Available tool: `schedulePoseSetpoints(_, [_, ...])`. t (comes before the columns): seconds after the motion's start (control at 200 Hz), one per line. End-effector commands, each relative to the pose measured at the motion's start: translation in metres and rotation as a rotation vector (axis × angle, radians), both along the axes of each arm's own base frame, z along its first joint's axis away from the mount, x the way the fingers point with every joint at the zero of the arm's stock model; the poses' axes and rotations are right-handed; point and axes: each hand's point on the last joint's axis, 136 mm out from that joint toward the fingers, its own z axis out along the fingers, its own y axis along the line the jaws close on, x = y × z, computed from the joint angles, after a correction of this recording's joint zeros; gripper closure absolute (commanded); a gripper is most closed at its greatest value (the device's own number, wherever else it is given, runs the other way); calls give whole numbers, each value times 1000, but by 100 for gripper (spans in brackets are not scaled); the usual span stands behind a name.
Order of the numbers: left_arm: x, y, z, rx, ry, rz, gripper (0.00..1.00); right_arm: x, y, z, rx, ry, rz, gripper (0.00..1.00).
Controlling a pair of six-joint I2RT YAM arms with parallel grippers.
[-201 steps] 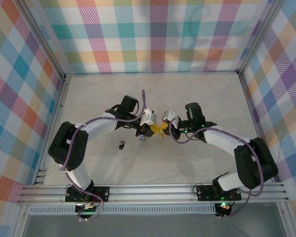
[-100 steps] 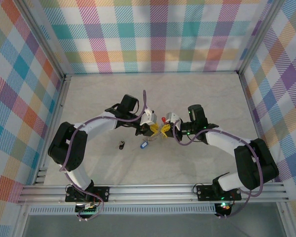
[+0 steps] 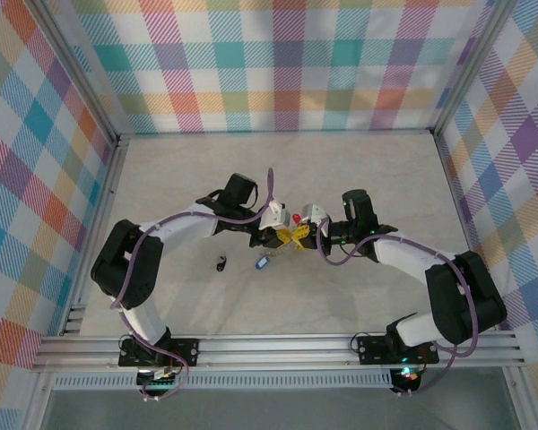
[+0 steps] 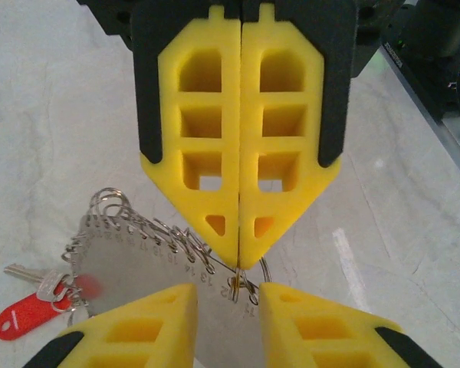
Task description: Put the keys on the keyring
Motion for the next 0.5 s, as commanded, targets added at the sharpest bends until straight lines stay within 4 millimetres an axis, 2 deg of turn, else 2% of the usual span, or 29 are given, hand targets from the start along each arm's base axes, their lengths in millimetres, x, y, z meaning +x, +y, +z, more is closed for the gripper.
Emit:
schedulePoseSetpoints(0.0, [4, -8, 3, -23, -18, -6, 73, -6, 2, 13, 53, -39, 49, 100])
schedulePoseSetpoints(0.235, [-2, -9, 2, -31, 7, -30, 78, -6, 2, 12, 52, -38, 46, 100])
schedulePoseSetpoints(0.495, [-3, -13, 9, -58, 8, -47, 94, -8, 1, 9, 42, -30, 57, 100])
